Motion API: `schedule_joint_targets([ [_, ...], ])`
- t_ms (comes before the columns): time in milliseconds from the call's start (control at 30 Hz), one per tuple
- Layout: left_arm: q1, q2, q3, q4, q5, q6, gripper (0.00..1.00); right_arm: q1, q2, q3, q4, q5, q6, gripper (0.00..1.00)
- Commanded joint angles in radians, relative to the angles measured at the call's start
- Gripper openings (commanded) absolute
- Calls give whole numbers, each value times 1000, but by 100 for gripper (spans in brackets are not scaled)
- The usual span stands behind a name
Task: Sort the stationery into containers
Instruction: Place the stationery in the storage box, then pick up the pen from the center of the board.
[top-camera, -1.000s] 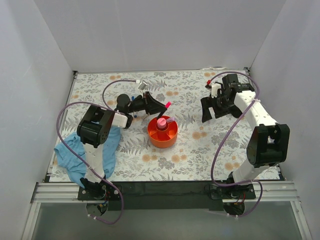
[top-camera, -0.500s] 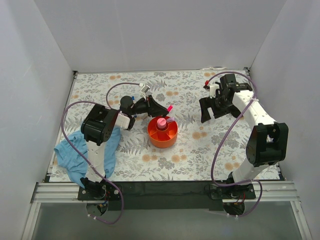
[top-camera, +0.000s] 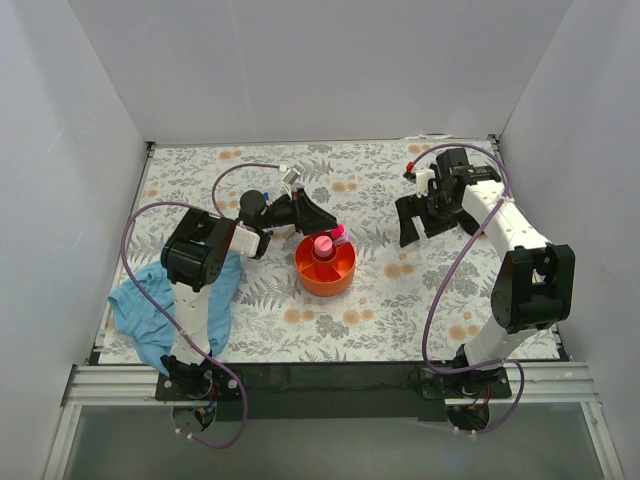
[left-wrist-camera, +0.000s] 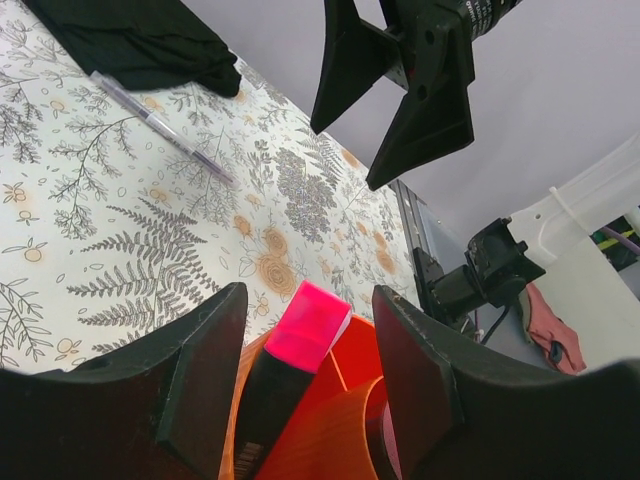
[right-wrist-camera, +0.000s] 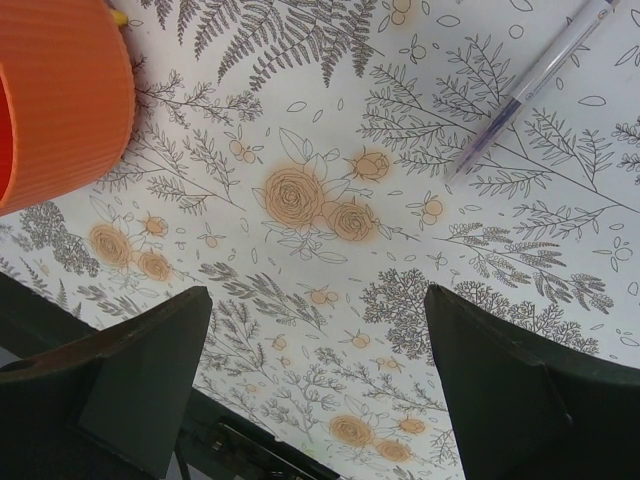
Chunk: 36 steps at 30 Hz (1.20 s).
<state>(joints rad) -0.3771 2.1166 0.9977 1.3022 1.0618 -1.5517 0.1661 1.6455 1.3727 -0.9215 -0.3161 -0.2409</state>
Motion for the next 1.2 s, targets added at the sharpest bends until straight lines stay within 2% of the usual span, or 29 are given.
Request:
schedule_joint_targets([
  [0,-3,-84,7,178,17,21,53,7,-10,39,-2,23,1,97],
  [167,39,-162,91,86,10,61,55,9,16,66,44,225,40,93],
  [233,61,-181,126,19,6,87,59,6,52,77,64,268,55,92],
  [300,93,-208,166,-58,4,108,64,6,100,103,88,313,58,86],
  [367,130,-231,171,-108,0,142,65,4,137,141,102,360,55,82],
  [533,202,-340,136,-358,-3,240,69,-2,249,230,105,331,54,74],
  [700,254,-454,65,-581,-72,445,70,-4,324,270,122,292,72,70],
  [733,262,-470,64,-601,-80,458,70,-4,339,281,124,285,74,67],
  [933,305,-486,62,-698,-85,490,70,-4,464,405,122,296,89,67],
  [1167,314,-469,76,-722,-83,492,70,-7,525,416,125,311,89,61],
])
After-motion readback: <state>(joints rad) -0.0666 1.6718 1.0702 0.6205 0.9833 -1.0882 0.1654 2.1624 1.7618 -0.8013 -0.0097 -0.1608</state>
